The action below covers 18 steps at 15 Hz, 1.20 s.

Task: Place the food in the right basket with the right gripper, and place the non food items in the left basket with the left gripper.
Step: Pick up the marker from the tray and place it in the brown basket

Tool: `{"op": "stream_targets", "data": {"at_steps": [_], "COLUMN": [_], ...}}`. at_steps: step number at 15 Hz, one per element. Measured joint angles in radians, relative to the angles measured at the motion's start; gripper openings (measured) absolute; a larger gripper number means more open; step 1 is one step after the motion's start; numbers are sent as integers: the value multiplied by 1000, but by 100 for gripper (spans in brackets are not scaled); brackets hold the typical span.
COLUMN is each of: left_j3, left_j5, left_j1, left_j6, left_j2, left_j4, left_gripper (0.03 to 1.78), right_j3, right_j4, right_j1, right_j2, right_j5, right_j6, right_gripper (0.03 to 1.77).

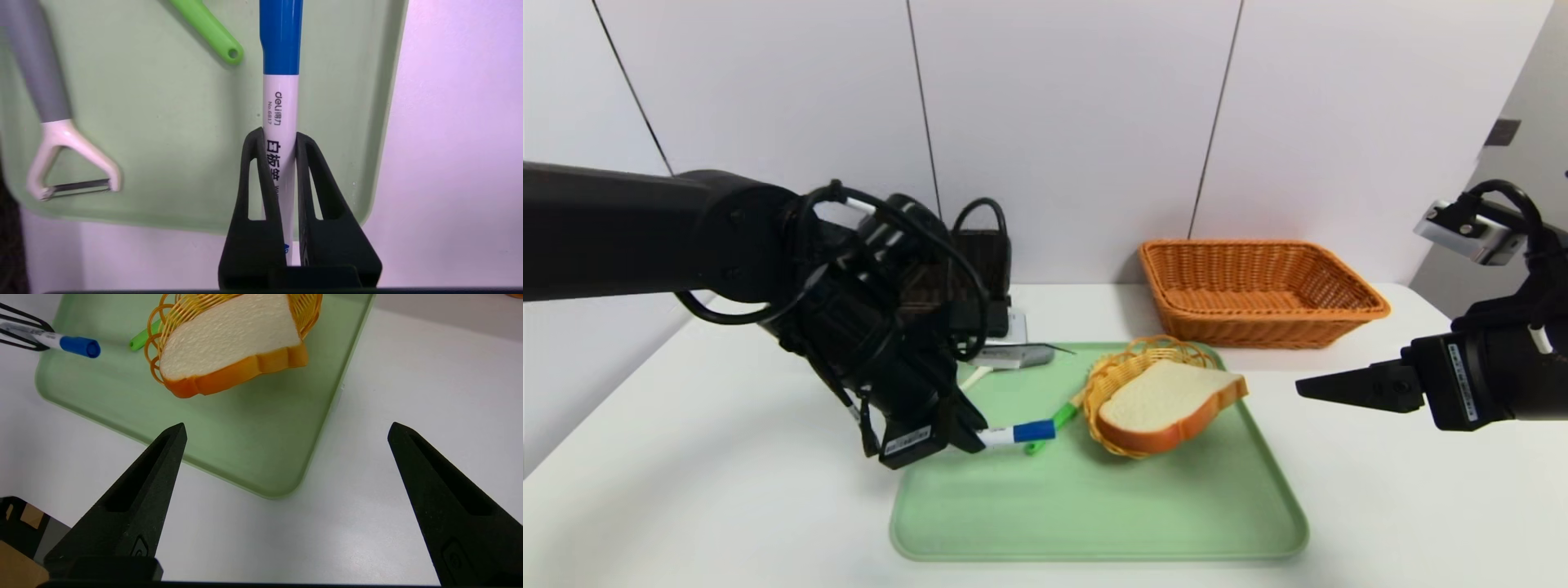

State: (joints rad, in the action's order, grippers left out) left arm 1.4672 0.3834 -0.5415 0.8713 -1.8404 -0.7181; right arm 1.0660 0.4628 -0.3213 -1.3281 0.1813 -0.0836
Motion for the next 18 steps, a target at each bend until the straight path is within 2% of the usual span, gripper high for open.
{"op": "stream_targets", "data": {"at_steps": [3,6,7,10,12,15,18], "left_j3": [63,143,164,183,198,261,364], "left_j5": [-1,-14,-44,-154,-194,-199,-198], "left_j1": [2,17,29,83,136,217,291], "left_j6": [-124,-301,-369,-474,-492,-487,-405], "left_j2": [70,101,103,76,39,-27,-94], "left_j4": [5,44,90,237,293,304,299], "left_gripper": [15,15,15,15,15,15,15], "right_j3": [0,-1,-6,-24,-33,-38,-48], "right_j4": [1,1,1,0,0,1,-1], "right_j1": [-3,-4,-4,-4,-3,-2,-1], "right_j2": [8,16,20,28,32,39,42], "right_j5": [0,0,0,0,0,-1,-1], "right_j6": [0,-16,-19,-20,-21,-21,-21], "right_gripper": [170,170,170,170,170,170,170]}}
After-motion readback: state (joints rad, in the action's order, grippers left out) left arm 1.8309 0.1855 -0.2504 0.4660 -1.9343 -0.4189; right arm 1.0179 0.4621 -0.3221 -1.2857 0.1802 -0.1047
